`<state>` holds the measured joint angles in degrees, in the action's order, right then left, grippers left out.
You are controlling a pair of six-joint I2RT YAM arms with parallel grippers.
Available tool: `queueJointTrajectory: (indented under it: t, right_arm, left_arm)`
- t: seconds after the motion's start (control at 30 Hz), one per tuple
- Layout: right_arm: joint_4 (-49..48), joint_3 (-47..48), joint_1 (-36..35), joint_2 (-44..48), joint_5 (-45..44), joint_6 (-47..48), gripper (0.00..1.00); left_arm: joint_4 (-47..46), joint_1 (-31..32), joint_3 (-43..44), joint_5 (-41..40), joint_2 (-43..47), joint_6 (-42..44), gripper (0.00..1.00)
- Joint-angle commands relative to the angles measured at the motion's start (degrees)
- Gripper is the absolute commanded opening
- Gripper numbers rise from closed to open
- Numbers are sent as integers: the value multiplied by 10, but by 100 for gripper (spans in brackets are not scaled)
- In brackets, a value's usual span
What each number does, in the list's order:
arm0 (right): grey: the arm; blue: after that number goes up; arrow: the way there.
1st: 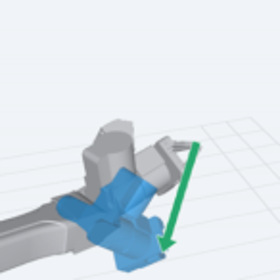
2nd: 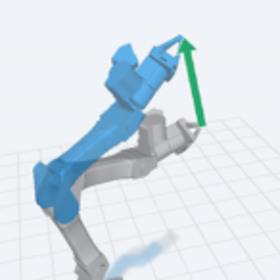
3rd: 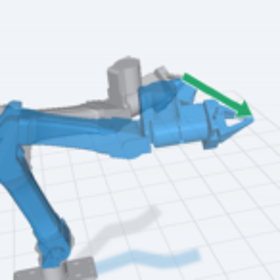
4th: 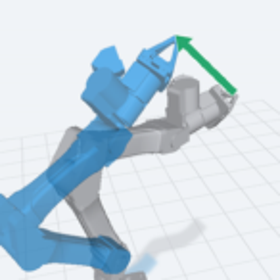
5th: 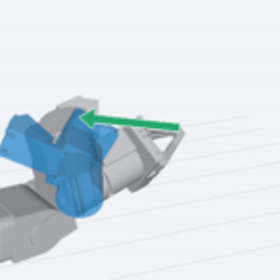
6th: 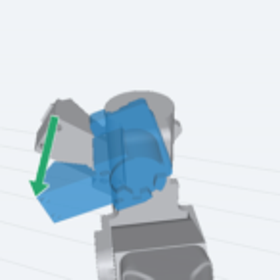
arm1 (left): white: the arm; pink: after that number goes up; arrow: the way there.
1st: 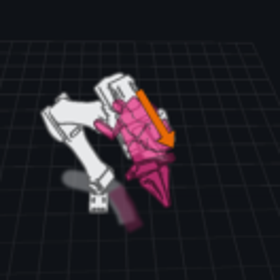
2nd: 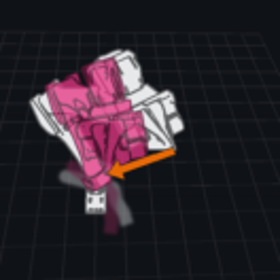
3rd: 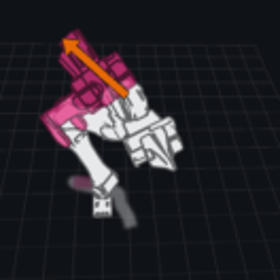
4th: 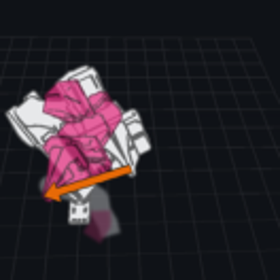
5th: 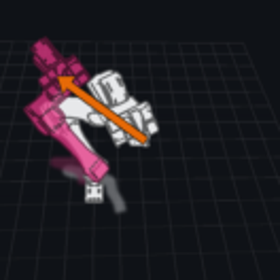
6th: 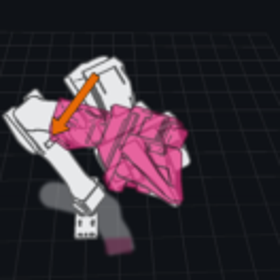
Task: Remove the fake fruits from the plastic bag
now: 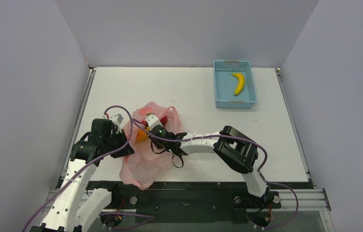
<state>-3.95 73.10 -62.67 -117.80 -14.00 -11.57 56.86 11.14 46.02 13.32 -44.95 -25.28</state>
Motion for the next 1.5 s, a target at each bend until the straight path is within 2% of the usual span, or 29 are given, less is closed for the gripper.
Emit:
queueJointTrajectory:
  t: [0.0, 0.27, 0.4, 0.87, 1.03, 1.23, 1.47]
  right_arm:
    - [-7, -11, -12, 65, 7, 9, 14]
    - [-3, -73, -14, 159, 83, 2, 5]
    - [35, -77, -14, 172, 161, 2, 0]
    - [53, -167, 3, 342, 358, -44, 0]
    - [56, -183, 43, 391, 444, -54, 0]
    - [56, -197, 125, 445, 647, -82, 0]
    - [17, -198, 193, 508, 792, -133, 0]
  left_arm:
    - [-24, 2, 17, 10, 3, 9, 2]
    - [-24, 1, 17, 11, 6, 10, 1]
    - [-25, 1, 17, 12, 6, 9, 1]
    - [-26, 1, 16, 19, 5, 12, 1]
    - [-25, 1, 16, 19, 7, 13, 1]
    - [-25, 2, 16, 15, 10, 11, 1]
    - [-25, 1, 15, 15, 4, 11, 2]
